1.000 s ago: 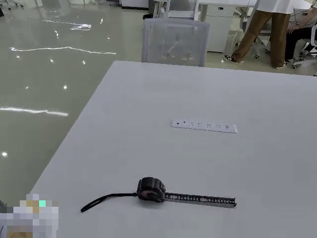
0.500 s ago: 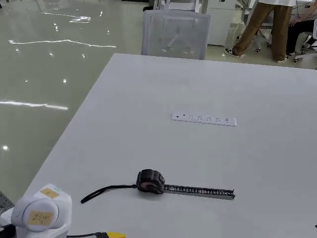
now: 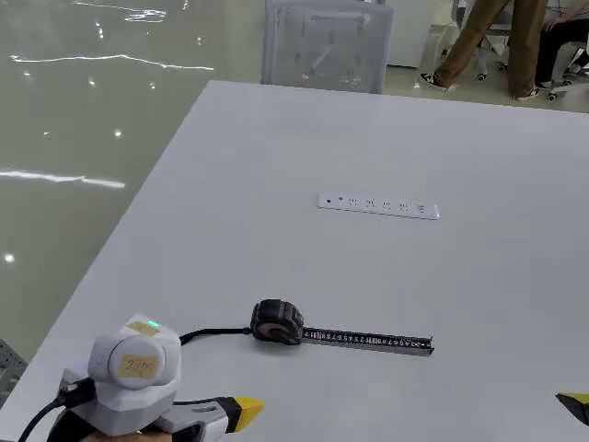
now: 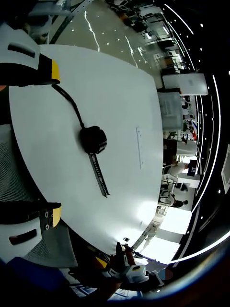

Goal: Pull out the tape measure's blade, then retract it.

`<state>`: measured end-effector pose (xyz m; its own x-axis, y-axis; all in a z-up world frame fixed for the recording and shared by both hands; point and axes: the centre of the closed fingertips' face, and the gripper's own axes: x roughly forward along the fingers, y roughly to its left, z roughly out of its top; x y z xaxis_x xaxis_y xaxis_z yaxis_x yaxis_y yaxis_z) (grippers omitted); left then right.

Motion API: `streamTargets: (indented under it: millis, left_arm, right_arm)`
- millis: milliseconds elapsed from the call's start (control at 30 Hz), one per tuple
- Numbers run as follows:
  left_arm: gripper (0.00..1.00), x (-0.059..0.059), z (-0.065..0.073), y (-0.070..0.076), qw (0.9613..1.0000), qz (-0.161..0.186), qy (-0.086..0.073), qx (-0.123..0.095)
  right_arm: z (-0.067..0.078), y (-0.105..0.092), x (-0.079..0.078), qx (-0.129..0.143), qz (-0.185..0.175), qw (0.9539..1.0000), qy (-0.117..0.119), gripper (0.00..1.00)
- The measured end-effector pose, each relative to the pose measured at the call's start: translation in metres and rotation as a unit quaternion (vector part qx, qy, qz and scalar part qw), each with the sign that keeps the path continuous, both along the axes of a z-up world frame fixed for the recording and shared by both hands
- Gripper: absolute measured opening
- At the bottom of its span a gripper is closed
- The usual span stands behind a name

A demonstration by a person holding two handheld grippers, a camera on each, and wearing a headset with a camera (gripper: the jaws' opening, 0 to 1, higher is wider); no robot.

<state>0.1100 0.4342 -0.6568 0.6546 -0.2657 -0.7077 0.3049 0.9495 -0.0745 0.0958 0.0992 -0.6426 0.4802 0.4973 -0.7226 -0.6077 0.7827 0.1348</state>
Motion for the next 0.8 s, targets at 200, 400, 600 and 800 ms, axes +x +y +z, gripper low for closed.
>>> streamTargets:
  millis: [200, 400, 600, 800]
  left_arm:
    - [0.98, 0.011, -0.009, -0.012, 1.0, 0.0, 0.006, 0.002]
    - [0.96, 0.024, -0.016, -0.012, 0.9998, 0.022, -0.001, 0.001]
    - [0.96, 0.035, -0.025, -0.015, 0.9994, 0.034, 0.002, -0.001]
    - [0.95, 0.045, -0.034, -0.021, 0.9991, 0.041, 0.01, -0.01]
  right_arm:
    - [-0.009, 0.001, 0.01, -0.007, 0.016, 0.9998, 0.004, 0.98]
    - [-0.016, 0.004, 0.022, -0.013, 0.032, 0.9994, 0.004, 0.97]
    - [-0.028, 0.009, 0.033, -0.025, 0.057, 0.998, 0.009, 0.95]
    - [-0.037, 0.015, 0.048, -0.031, 0.076, 0.9966, 0.002, 0.9]
